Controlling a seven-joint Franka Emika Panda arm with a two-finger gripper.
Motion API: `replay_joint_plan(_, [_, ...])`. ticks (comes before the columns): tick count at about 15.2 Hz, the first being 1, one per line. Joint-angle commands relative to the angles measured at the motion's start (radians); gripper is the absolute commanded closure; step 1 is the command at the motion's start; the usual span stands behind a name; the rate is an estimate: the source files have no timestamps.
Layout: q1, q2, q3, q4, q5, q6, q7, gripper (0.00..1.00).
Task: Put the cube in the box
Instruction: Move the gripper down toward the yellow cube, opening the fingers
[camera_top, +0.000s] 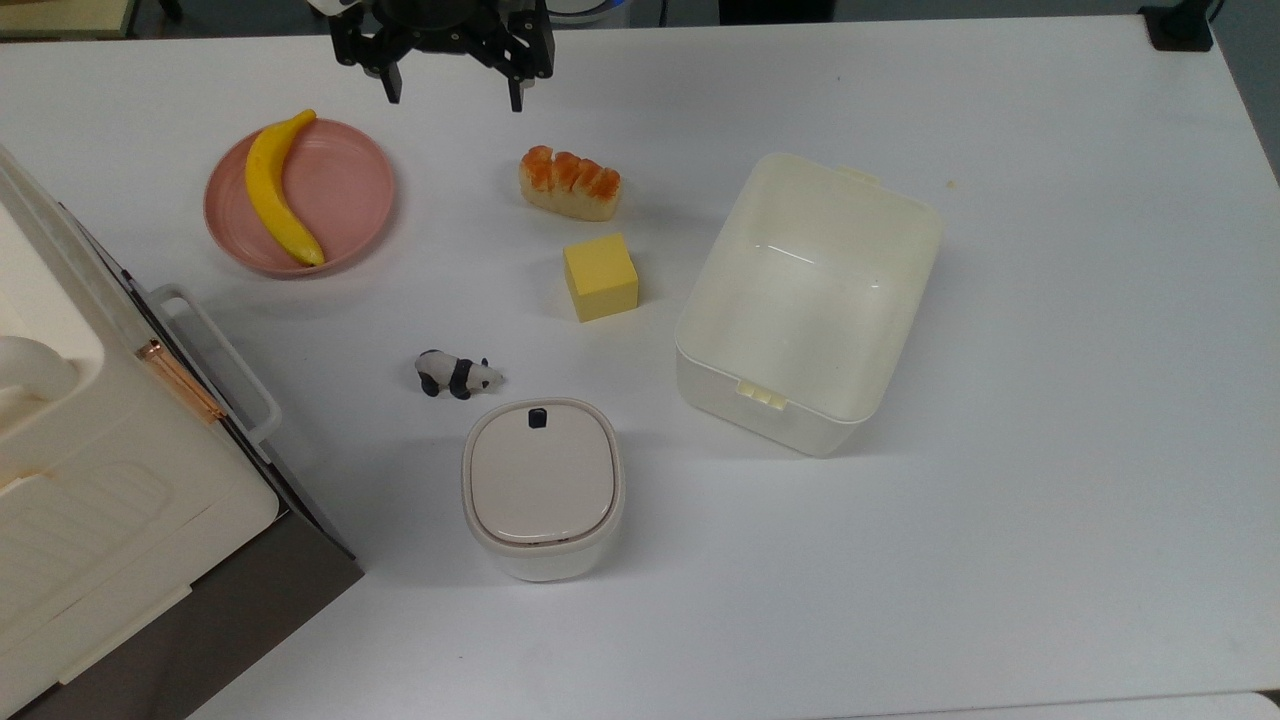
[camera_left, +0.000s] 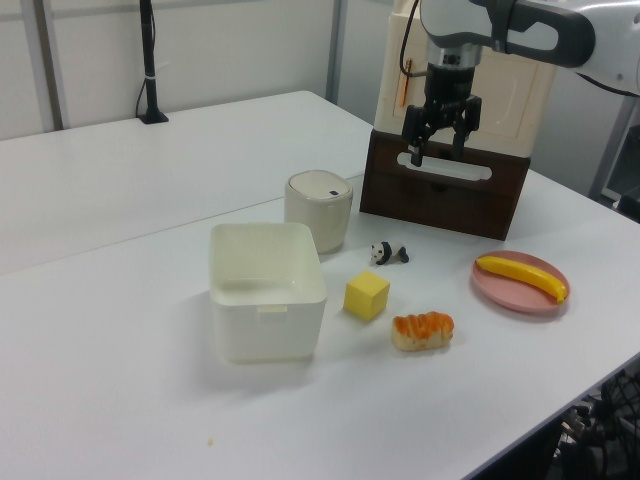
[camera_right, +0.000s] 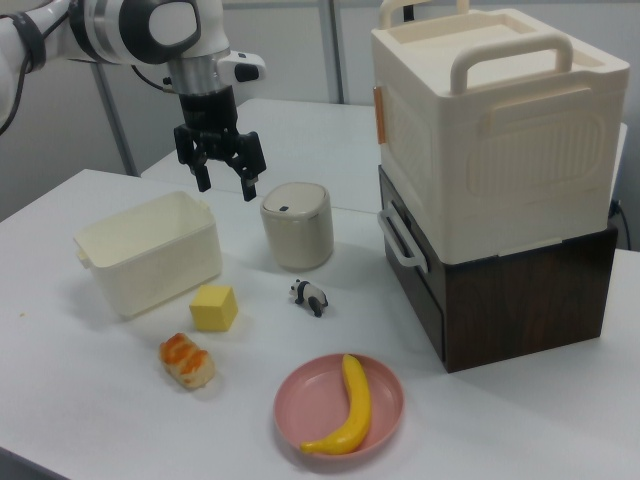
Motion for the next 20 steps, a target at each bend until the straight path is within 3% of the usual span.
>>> replay_joint_plan(1, [-0.001,-0.004,0.006,-0.018,-0.002,-0.014,-0.051,0.00])
replay_joint_plan(17, [-0.009,-0.006,0.003,-0.020,0.000,-0.015,-0.072,0.00])
replay_joint_plan(20, [0.002,-0.004,-0.012,-0.064,0.051,-0.010,-0.147,0.00])
